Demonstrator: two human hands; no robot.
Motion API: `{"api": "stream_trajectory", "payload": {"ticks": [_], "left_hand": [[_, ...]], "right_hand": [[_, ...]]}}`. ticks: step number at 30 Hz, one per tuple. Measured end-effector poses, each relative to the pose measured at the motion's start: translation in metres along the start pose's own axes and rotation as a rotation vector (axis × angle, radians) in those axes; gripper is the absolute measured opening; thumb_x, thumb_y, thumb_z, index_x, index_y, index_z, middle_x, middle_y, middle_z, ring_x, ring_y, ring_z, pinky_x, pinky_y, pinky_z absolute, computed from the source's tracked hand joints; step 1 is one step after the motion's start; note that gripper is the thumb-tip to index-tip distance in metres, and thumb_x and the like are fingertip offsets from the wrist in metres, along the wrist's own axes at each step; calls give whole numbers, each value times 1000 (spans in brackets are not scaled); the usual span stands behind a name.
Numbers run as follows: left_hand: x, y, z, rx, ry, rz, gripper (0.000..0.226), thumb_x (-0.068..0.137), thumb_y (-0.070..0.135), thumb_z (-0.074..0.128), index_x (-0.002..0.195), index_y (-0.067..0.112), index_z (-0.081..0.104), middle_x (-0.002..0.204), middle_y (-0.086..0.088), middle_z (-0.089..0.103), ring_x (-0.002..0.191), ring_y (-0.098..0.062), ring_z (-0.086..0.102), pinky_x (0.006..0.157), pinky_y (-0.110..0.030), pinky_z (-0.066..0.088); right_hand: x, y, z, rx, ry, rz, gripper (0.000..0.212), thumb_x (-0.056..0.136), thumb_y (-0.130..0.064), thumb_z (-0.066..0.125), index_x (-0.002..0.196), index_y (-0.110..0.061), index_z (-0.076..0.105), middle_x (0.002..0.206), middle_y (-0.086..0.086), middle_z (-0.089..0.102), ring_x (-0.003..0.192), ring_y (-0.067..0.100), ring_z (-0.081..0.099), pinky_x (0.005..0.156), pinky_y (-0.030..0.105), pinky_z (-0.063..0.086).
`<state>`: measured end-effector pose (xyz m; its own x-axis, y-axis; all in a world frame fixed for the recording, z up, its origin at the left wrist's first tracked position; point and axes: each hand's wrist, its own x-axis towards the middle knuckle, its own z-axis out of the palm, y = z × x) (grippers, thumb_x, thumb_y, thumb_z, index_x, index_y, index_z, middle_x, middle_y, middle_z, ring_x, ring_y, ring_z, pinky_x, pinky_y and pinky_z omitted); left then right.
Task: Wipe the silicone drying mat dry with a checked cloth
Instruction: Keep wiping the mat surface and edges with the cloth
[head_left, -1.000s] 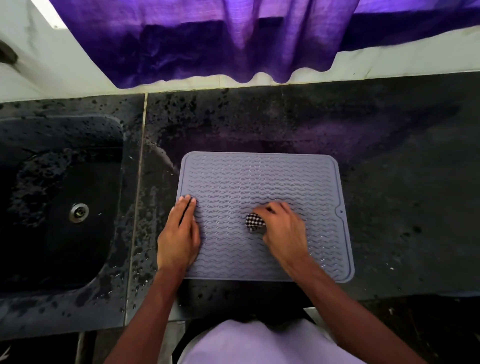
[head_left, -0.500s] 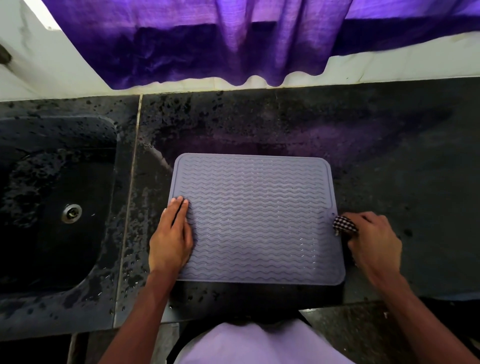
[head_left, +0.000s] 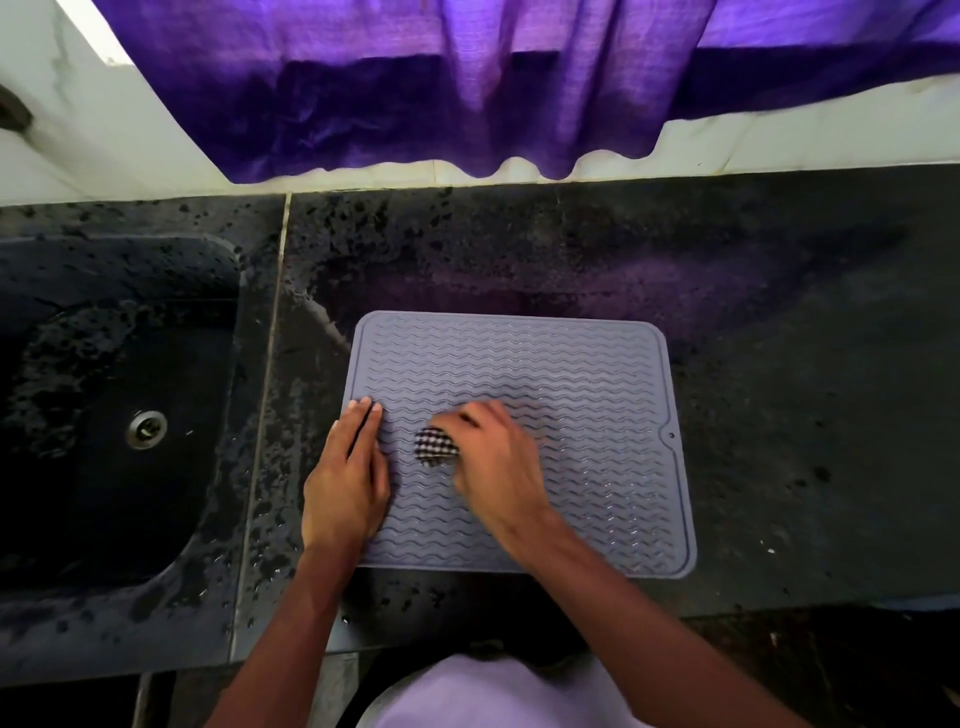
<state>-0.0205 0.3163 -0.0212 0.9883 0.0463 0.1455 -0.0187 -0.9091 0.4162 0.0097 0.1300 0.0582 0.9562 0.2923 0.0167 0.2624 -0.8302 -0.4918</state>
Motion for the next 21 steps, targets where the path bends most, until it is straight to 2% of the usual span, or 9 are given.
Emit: {"api": "stream_trajectory", "payload": {"ticks": [3,8,12,16,21], "left_hand": [[0,-1,0,-1,1,-4,54,98,25,37,145,7,55,155,-6,48,143,-24,46,99,-46,55],[1,-1,-1,-8,0,-2,53,99,26,36,145,8,55,155,-6,48,142,-24,47,102,-44,53],[1,-1,-3,-12,-1,7,53,99,25,36,145,7,55,155,-6,48,142,-22,47,103,-40,51],[0,-1,-4,-17,6,22,52,99,24,37,145,6,55,156,-6,47,142,-22,47,106,-37,47],[-1,-3,-3,-11,20,31,51,101,23,37,145,6,55,155,-6,48,142,-22,47,109,-36,45]], "right_hand": [[7,-10,10,-55,-62,-14,44,75,-1,70,113,-22,66,104,2,63,103,25,56,73,44,56],[-1,5,8,-74,-74,41,47,76,-2,67,116,-26,64,109,-1,60,110,24,53,76,42,56],[-9,27,-4,-102,-69,92,45,75,-3,73,112,-28,67,106,-4,63,106,21,56,73,43,58],[-26,57,-22,-160,-47,172,56,62,1,77,108,-30,69,103,-8,63,101,20,58,68,37,57],[-53,105,-52,-237,9,251,55,57,0,80,105,-25,72,101,-4,67,95,23,60,70,36,55]]}}
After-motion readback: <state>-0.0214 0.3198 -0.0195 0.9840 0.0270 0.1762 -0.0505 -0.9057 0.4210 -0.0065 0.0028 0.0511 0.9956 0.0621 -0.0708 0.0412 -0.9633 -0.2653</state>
